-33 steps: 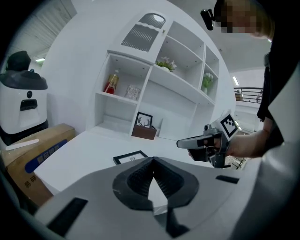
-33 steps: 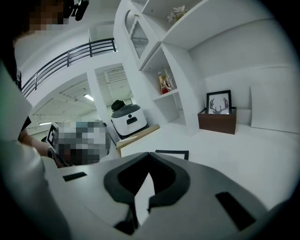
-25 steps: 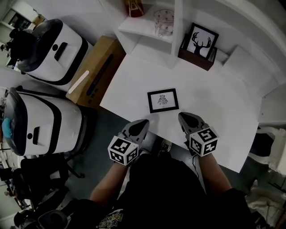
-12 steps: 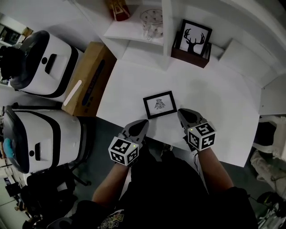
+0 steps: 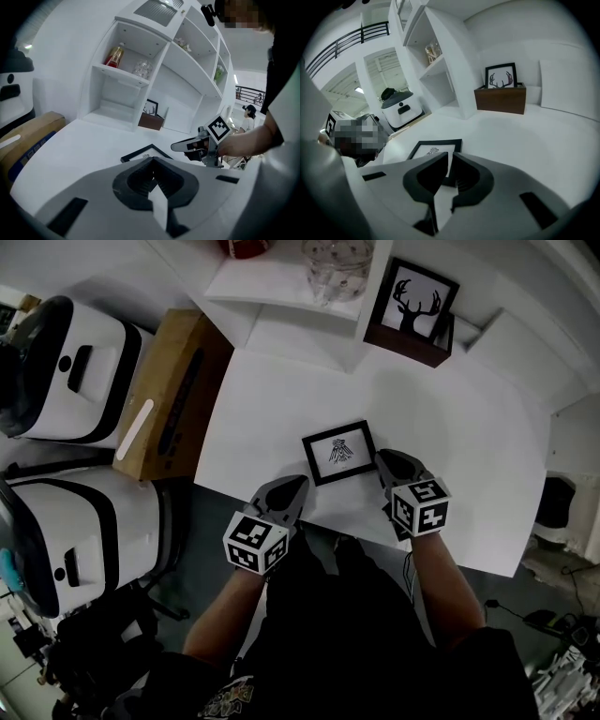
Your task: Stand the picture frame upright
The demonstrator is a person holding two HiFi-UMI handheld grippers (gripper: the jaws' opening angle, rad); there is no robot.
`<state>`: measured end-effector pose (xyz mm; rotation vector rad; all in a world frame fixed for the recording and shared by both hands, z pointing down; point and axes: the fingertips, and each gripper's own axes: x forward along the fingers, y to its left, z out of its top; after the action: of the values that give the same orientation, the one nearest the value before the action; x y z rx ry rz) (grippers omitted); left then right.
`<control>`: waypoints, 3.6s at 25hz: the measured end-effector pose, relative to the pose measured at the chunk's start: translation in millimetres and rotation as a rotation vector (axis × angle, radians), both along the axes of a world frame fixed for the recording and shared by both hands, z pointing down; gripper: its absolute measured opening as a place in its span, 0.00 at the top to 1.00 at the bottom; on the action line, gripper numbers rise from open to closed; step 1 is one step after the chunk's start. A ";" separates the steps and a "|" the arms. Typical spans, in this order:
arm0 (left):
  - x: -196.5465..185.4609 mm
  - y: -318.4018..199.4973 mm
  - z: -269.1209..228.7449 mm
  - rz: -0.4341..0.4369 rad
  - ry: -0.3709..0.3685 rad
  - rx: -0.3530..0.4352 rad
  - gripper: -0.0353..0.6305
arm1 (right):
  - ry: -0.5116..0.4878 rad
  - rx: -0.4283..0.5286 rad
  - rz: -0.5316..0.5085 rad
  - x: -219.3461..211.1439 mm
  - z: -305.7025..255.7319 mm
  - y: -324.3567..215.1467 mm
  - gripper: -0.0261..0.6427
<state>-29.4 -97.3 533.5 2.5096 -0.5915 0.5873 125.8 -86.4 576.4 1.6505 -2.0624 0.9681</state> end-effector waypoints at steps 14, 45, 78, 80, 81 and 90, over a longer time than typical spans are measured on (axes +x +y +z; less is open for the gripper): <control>-9.7 -9.0 21.5 0.019 -0.013 -0.045 0.94 | 0.050 -0.116 0.015 -2.5 35.4 -12.1 0.85; 17.5 -6.2 51.3 -0.014 0.072 -0.311 0.69 | -0.210 -0.160 0.127 3.5 39.0 -16.8 0.88; 68.4 -25.6 46.1 -0.066 0.304 -0.595 0.90 | -0.273 -0.115 0.108 4.9 34.5 -16.1 0.87; 68.8 -25.4 44.1 -0.068 0.324 -0.612 0.91 | -0.281 -0.109 0.100 4.6 34.5 -16.1 0.87; 68.8 -24.9 42.7 -0.067 0.332 -0.618 0.92 | -0.289 -0.105 0.095 4.3 34.0 -15.7 0.87; 60.3 -18.7 12.4 0.061 0.394 -0.585 0.93 | -0.485 -0.007 0.029 -0.8 6.0 -6.6 0.79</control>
<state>30.9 -116.0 545.9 2.0062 -0.1593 0.2244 125.1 -93.0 582.4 1.5575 -2.3254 1.5046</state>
